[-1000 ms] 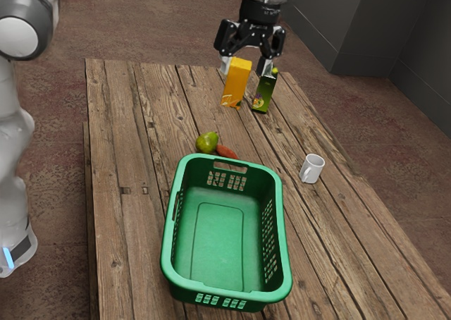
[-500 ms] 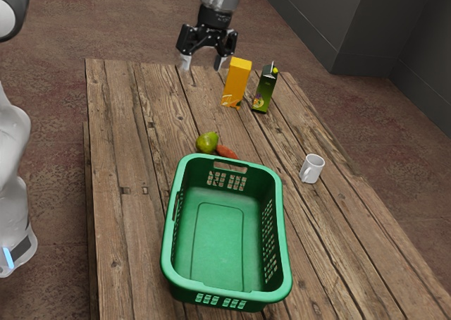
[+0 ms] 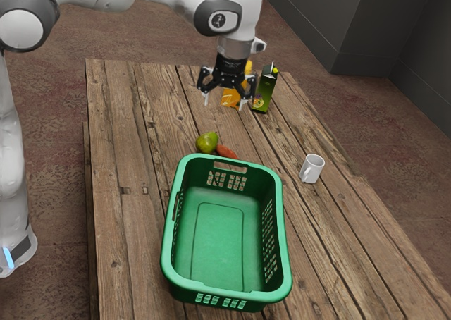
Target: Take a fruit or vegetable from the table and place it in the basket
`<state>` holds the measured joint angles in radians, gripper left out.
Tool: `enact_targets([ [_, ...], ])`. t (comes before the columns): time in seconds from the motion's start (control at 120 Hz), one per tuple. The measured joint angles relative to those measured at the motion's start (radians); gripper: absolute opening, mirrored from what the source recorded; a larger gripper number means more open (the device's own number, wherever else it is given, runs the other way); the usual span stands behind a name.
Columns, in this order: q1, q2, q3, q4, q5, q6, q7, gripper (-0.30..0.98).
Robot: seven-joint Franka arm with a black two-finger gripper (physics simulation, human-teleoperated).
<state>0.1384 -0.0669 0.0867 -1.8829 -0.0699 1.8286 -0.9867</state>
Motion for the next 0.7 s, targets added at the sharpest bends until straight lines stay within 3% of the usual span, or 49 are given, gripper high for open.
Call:
enact_targets([
  [0.208, 0.018, -0.016, 0.003, -0.039, -0.007, 0.059, 0.216, 0.69],
  [0.417, 0.004, -0.192, 0.004, -0.228, -0.014, 0.088, 0.354, 0.69],
  [0.7, 0.007, -0.070, 0.004, -0.213, -0.037, 0.141, 0.481, 0.69],
])
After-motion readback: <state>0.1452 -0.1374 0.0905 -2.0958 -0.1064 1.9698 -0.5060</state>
